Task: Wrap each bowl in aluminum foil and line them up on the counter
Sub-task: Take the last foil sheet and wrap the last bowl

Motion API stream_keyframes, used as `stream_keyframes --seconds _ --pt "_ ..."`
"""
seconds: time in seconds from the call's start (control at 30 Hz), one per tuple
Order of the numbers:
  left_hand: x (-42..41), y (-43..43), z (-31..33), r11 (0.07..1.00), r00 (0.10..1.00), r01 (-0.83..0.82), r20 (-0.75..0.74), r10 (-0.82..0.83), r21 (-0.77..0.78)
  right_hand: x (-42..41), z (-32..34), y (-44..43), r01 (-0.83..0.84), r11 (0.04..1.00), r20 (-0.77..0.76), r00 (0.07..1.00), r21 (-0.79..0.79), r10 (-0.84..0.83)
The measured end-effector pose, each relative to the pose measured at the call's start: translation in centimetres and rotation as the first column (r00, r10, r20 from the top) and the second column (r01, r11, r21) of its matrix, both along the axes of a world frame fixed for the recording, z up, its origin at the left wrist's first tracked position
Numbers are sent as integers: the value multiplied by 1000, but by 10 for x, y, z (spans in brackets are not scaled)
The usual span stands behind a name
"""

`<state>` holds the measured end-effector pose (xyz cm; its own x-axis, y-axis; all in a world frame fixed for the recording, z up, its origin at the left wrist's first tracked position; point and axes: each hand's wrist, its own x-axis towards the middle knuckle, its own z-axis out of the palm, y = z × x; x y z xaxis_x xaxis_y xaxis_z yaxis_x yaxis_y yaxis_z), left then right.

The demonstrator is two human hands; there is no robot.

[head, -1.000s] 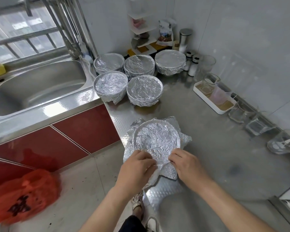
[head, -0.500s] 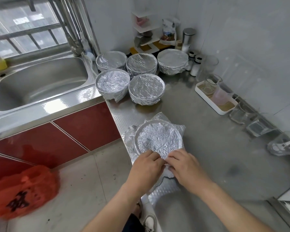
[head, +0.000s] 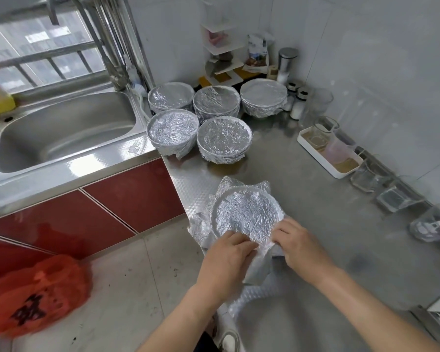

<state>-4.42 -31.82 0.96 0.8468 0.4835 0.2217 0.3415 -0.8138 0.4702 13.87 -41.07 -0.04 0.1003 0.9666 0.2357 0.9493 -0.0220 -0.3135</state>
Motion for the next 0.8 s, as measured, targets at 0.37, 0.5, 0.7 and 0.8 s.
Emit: stream_keyframes --seconds 0.37,0.5,0.7,0.8 --pt "-15 14 -3 999 1000 19 -22 -18 41 -36 9 -7 -1 989 -172 985 -148 -25" --pt "-11 12 -10 985 995 94 -44 -89 146 -43 3 -6 -1 988 -2 1000 -152 0" --pt "-5 11 -19 950 985 171 -32 -169 260 -40 -1 -4 -62 998 165 984 -24 65" --pt "2 9 -23 937 983 183 -48 -177 298 -31 0 -3 -113 993 203 974 43 102"
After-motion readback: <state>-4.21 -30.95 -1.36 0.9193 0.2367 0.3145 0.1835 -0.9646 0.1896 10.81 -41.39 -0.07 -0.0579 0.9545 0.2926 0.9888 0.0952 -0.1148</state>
